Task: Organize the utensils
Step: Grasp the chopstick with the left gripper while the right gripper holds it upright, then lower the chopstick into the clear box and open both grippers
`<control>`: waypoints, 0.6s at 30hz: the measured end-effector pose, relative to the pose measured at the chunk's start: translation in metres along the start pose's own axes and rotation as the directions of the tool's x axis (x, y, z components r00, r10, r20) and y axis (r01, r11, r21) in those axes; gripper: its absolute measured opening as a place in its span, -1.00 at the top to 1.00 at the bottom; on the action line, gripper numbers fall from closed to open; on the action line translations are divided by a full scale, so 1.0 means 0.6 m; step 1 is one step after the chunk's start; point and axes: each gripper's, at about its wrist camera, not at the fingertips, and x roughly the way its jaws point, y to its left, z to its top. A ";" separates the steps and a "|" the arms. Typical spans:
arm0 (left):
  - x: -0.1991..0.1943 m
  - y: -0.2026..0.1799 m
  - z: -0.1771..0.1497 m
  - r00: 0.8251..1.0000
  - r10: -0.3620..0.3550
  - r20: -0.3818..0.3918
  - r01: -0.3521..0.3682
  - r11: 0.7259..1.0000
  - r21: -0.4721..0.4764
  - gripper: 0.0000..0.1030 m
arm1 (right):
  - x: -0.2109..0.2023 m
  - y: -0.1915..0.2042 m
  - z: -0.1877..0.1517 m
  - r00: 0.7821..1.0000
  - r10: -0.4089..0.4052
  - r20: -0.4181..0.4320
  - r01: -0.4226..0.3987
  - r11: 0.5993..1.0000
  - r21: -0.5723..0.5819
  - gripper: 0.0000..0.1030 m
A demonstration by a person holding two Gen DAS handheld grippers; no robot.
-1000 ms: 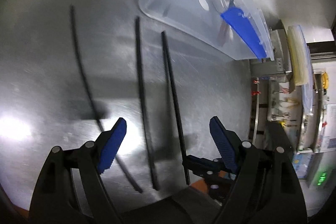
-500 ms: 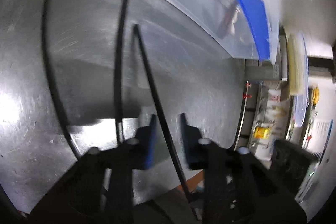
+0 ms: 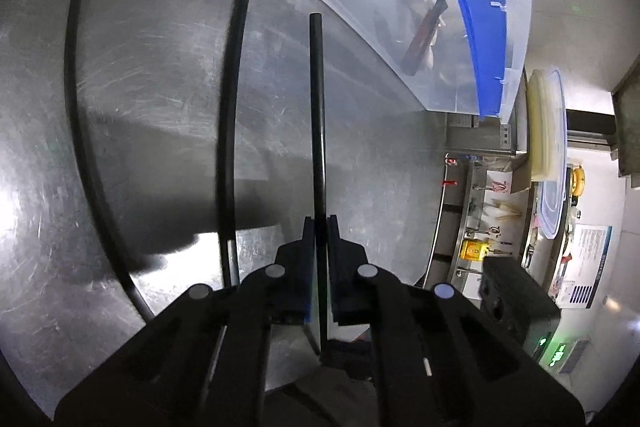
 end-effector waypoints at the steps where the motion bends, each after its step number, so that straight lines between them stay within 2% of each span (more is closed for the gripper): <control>1: -0.001 0.000 0.000 1.000 0.002 0.000 -0.002 1.000 0.010 0.90 | -0.009 0.003 0.004 0.999 -0.029 0.033 0.030 0.999 -0.019 0.54; 2: -0.001 0.000 0.000 1.000 0.004 0.002 -0.004 1.000 0.017 0.90 | -0.015 0.010 0.009 0.997 -0.052 0.059 0.055 0.998 -0.041 0.37; 3: -0.002 0.001 0.000 1.000 0.004 0.000 -0.004 1.000 0.022 0.90 | -0.020 0.014 0.012 0.995 -0.065 0.078 0.070 0.996 -0.060 0.31; 7: -0.001 -0.005 0.000 1.000 -0.004 -0.014 0.004 0.999 0.049 0.90 | -0.007 0.033 0.036 0.988 -0.108 0.106 0.123 0.983 -0.140 0.30; 9: 0.001 -0.011 0.000 1.000 -0.011 -0.020 0.012 0.998 0.057 0.90 | 0.016 0.038 0.048 0.995 -0.071 0.072 0.081 0.985 -0.152 0.30; 10: 0.001 -0.014 0.000 1.000 -0.015 -0.022 0.016 0.998 0.062 0.90 | 0.027 0.041 0.052 0.997 -0.053 0.063 0.062 0.986 -0.156 0.46; 11: -0.001 -0.019 0.000 1.000 -0.019 -0.022 0.021 0.998 0.067 0.90 | 0.033 0.044 0.054 0.997 -0.045 0.057 0.054 0.985 -0.164 0.72; 12: -0.003 -0.025 -0.001 0.999 -0.021 -0.025 0.022 0.997 0.078 0.90 | 0.038 0.046 0.056 0.997 -0.050 0.054 0.059 0.983 -0.173 0.84; 15: -0.021 -0.055 -0.003 1.000 -0.015 -0.008 0.016 0.990 0.139 0.90 | 0.024 0.058 0.049 0.994 -0.051 0.093 0.068 0.980 -0.188 0.86; 17: -0.051 -0.100 -0.003 0.999 -0.017 0.037 0.008 0.973 0.230 0.90 | -0.027 0.071 0.043 0.987 -0.033 0.155 0.065 0.975 -0.211 0.87; 18: -0.071 -0.131 0.003 0.997 -0.048 0.055 0.031 0.962 0.272 0.90 | -0.058 0.078 0.043 0.981 -0.026 0.192 0.069 0.973 -0.222 0.87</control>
